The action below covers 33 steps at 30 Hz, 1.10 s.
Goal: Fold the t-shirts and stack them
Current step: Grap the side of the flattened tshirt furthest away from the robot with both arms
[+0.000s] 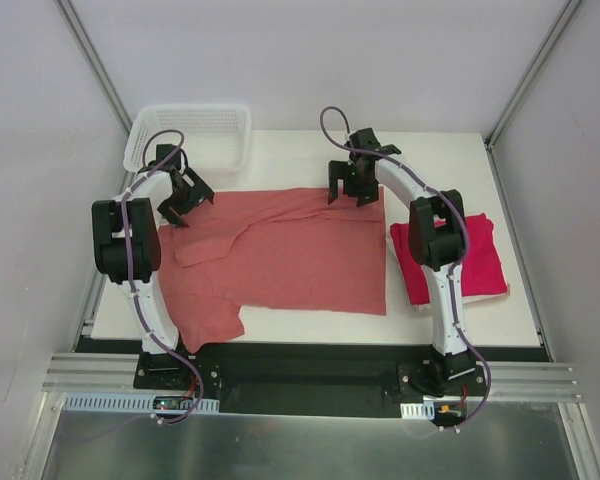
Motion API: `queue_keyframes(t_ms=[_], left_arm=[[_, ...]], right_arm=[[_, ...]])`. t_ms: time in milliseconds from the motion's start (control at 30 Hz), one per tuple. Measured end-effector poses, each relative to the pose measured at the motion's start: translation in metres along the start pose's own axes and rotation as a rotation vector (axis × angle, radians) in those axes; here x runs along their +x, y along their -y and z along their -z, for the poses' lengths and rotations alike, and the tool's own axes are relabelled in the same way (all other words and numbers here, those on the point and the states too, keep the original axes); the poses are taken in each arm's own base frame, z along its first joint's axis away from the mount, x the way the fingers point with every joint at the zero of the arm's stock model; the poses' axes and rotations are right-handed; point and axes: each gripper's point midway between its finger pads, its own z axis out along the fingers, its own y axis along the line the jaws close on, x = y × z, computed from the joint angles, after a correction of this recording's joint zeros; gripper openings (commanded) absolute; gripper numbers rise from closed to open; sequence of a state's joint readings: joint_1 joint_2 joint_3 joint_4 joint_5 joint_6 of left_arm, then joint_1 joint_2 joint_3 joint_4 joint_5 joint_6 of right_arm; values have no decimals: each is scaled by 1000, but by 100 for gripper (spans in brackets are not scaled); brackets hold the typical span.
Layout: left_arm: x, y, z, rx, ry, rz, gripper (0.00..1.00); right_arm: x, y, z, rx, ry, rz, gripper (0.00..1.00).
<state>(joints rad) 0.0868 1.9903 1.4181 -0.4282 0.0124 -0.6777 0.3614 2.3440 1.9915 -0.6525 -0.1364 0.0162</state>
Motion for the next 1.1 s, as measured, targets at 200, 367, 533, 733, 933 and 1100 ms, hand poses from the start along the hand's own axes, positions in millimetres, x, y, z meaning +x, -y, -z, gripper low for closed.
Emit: queue_keyframes(t_ms=[200, 367, 533, 733, 933, 1100], left_arm=[[-5, 12, 3, 45, 0, -27, 99], [-6, 14, 10, 61, 11, -37, 99], [3, 8, 50, 95, 50, -40, 99], [53, -13, 122, 182, 125, -32, 99], [185, -49, 141, 153, -22, -108, 99], [257, -78, 160, 149, -133, -120, 99]], right_arm=[[-6, 11, 0, 36, 17, 33, 97], [-7, 18, 1, 64, 22, 57, 97], [13, 25, 20, 131, 10, 91, 97], [43, 11, 72, 206, 59, 153, 97], [84, 3, 125, 254, 123, 195, 97], [118, 20, 140, 295, 125, 155, 97]])
